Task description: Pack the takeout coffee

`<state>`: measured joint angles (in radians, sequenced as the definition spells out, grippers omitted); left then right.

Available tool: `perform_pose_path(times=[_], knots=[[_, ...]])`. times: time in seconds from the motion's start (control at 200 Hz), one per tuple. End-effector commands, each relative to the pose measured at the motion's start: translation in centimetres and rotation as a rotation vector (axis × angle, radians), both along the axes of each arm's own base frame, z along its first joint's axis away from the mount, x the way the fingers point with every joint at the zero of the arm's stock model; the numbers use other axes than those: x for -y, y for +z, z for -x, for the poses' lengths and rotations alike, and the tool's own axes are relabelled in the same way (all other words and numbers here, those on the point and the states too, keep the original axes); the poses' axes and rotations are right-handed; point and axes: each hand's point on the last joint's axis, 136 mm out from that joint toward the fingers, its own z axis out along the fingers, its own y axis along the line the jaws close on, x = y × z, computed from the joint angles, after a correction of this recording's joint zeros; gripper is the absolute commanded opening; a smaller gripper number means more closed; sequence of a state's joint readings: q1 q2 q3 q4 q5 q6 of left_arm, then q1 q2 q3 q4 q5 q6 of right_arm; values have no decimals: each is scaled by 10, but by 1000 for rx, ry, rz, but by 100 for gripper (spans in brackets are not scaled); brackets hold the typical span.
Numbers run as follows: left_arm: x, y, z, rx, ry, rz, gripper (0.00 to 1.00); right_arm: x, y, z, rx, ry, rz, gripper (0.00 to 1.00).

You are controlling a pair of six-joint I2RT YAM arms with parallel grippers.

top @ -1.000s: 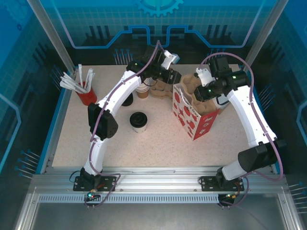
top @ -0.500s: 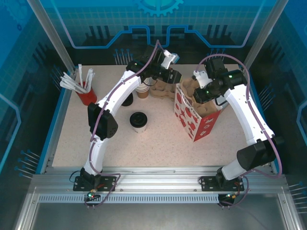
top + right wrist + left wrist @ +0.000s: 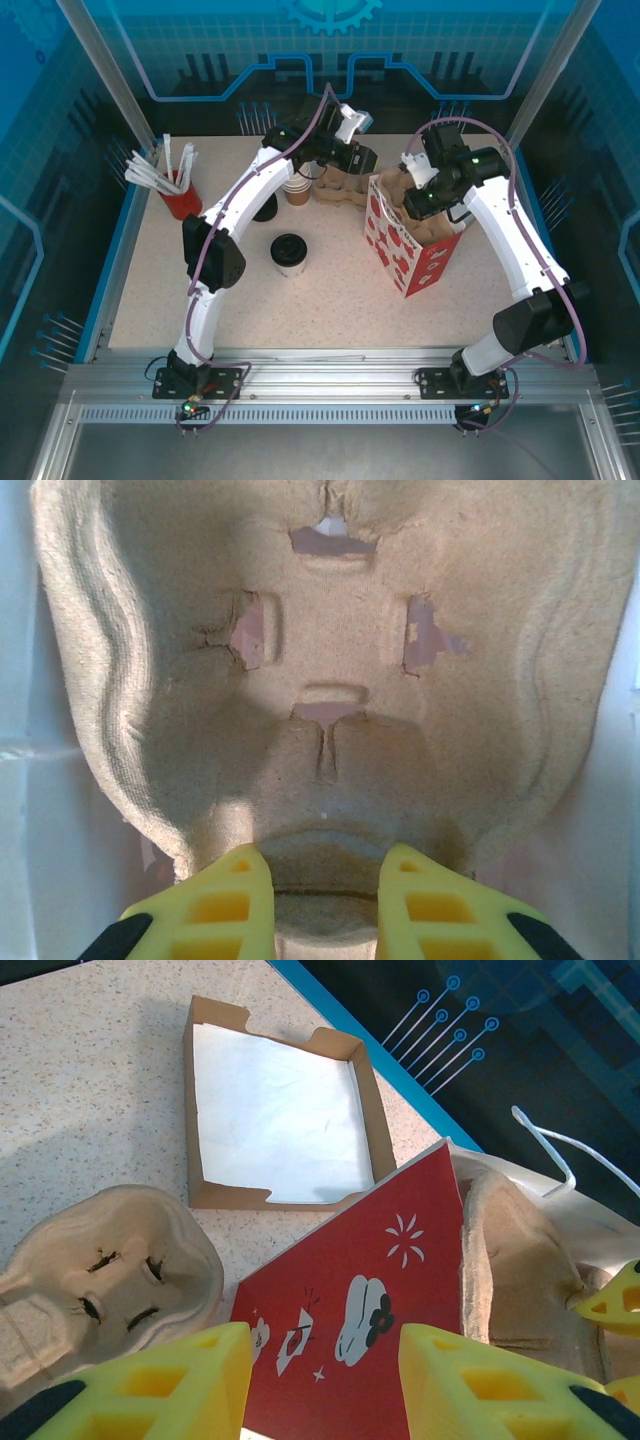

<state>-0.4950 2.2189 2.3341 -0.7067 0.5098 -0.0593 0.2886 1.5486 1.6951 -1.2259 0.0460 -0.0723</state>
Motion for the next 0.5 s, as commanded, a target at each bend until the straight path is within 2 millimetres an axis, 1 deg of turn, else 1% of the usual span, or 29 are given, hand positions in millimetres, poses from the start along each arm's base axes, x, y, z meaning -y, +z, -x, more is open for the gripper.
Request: perform_pose_path(times=[0.0,0.13,0.24,0.395,0.495], knots=[[-8,14,0,38,3,-7,45,-2,-14,7,-55,17,34,18],[-9,19,3,36,1,2,46,-5,-16,6,-63,25,31,18],[-9,26,9,36,-11,14,49,-6,-18,5,-67,27,33,18],[-12,35,16,51,-17,23,53,-6,-15,5,-55,25,29,18],[-11,37,21,47,-37,31,56,-6,-13,4,-50,26,29,18]])
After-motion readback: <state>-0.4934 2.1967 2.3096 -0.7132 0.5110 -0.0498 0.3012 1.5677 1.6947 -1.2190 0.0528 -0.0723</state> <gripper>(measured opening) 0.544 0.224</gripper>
